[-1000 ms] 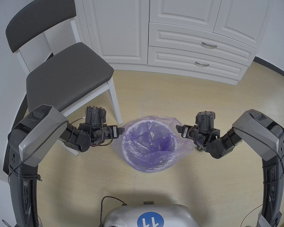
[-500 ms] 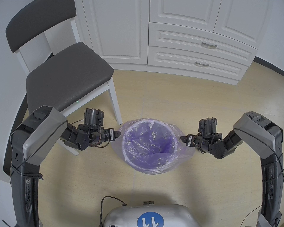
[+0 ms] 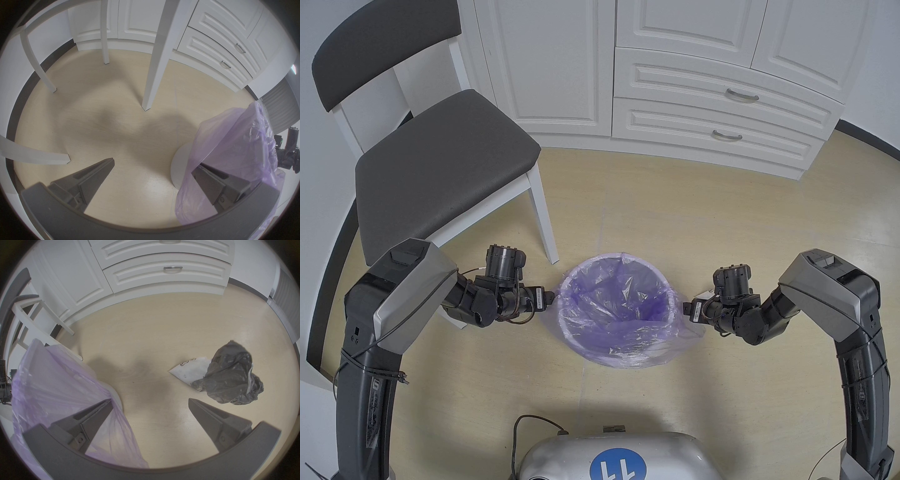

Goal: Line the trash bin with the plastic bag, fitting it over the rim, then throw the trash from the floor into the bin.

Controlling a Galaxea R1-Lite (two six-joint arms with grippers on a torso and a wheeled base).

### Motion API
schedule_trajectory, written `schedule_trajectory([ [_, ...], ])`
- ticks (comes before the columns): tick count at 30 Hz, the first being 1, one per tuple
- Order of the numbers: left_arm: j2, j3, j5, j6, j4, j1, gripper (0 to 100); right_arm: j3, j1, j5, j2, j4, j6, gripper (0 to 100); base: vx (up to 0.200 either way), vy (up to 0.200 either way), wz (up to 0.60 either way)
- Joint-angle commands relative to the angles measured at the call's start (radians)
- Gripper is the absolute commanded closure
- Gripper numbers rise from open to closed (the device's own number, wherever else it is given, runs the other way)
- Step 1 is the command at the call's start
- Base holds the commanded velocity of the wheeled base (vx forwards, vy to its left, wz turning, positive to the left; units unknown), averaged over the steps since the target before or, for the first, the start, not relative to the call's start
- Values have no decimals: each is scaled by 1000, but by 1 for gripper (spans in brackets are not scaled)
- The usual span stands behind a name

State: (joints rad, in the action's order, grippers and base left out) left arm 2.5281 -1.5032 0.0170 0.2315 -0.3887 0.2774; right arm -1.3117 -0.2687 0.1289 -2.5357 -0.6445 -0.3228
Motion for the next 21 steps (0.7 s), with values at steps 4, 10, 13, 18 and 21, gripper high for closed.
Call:
schedule_trajectory([
  [4,12,-9,-2,0,1,-9,0,-3,2,0,-9,-14,-6,0,0,0,0],
  [10,-65,38,-5,-4,-12,-17,0,78,-24,1,127,-12,2,0,0,0,0],
  [13,-138,95,-14,-34,-13,-17,0,135,-35,6,210,-3,24,0,0,0,0],
  [18,-230,166,-40,-77,-15,-17,0,221,-38,8,315,5,91,0,0,0,0],
  [21,-292,215,-46,-120,-18,-24,0,304,-83,15,400,3,133,0,0,0,0],
])
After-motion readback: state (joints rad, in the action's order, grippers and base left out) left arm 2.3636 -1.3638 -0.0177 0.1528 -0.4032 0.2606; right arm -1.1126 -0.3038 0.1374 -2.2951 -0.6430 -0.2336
